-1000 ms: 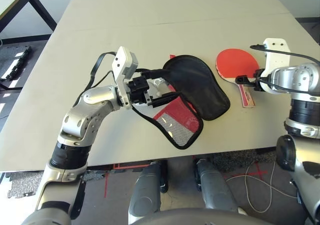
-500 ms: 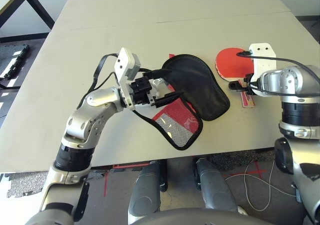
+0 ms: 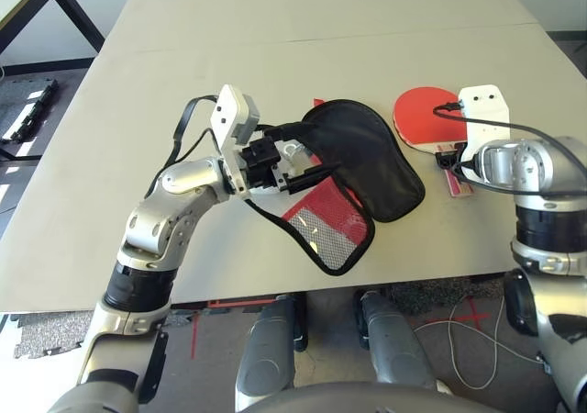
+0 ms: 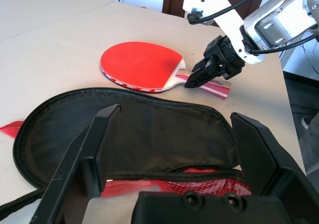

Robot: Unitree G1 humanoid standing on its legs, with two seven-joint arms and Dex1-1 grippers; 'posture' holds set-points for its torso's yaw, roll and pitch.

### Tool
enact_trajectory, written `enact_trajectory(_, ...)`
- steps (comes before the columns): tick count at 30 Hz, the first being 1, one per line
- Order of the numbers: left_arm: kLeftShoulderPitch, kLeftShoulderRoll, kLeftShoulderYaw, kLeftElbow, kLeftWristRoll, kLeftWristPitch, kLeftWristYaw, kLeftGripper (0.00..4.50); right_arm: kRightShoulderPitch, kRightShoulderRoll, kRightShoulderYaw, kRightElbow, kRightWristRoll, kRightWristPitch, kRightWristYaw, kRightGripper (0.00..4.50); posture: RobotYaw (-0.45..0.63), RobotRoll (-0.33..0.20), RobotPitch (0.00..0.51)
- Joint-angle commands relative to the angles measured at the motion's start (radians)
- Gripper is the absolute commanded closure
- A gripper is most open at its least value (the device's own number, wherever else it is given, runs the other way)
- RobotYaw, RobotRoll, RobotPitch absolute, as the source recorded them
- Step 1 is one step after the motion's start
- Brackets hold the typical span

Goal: Store the ping-pong paddle in its case and zip it.

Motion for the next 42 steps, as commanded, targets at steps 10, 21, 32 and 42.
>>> enact_trajectory(10, -0.001, -0.004, -0.017, 0.027, 0.025, -0.023, -0.017, 0.00, -0.018, 0.070, 0.059, -0.151, -0.042, -0.148, 0.035, 3.29, -0.05, 0.000, 0.223)
enact_trajectory(21, 0.011, 0.002, -0.015, 0.009, 0.026, -0.015, -0.013, 0.00, 0.017, 0.115, 0.199, -0.245, -0.031, -0.290, 0.122, 3.29, -0.03, 0.000, 0.231)
enact_trajectory(32, 0.026, 0.008, -0.012, -0.005, 0.030, -0.015, -0.009, 0.00, 0.075, 0.158, 0.222, -0.272, -0.012, -0.226, 0.173, 3.29, 0.00, 0.000, 0.234)
enact_trajectory(42, 0.033, 0.006, -0.018, -0.011, 0.029, -0.011, -0.008, 0.00, 0.142, 0.162, 0.236, -0.269, -0.015, -0.176, 0.182, 3.29, 0.00, 0.000, 0.239)
